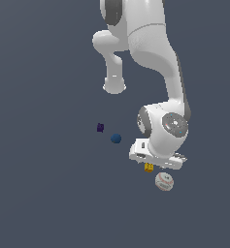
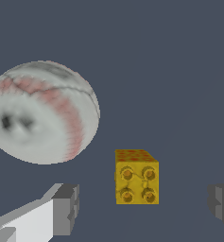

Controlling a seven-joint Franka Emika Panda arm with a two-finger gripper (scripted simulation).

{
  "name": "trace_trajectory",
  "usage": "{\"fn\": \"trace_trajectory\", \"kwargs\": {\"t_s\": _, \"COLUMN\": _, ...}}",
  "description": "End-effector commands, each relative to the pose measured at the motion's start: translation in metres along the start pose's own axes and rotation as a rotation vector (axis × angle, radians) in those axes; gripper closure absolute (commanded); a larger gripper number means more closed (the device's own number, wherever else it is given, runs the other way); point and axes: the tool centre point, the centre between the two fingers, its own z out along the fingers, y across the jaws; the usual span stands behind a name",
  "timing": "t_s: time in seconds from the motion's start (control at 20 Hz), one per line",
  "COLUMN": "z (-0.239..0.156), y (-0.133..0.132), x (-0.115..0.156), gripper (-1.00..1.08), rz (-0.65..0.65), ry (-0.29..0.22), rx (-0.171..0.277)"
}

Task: Pick up a designated object from a clutter of objects.

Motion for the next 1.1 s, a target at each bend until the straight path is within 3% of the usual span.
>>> {"fn": "trace_trajectory", "kwargs": {"t_s": 0.0, "z": 0.012, "y": 0.000, "x": -0.001, "gripper": -0.92, "rz": 0.001, "ry": -0.001, "rx": 0.000}}
{"fn": "trace_trajectory", "kwargs": {"t_s": 0.5, "z": 0.040, "y": -0.001, "x": 0.000, "gripper": -0.92, "rz": 0.001, "ry": 0.000, "rx": 0.000}}
{"fn": "trace_trajectory", "kwargs": {"t_s": 0.55, "z": 0.040, "y": -0.001, "x": 0.000, "gripper": 1.08, "rz": 0.001, "ry": 0.000, "rx": 0.000}}
{"fn": "trace_trajectory", "kwargs": {"t_s": 1.05, "z": 0.040, "y": -0.001, "x": 0.000, "gripper": 1.08, "rz": 0.001, "ry": 0.000, "rx": 0.000}}
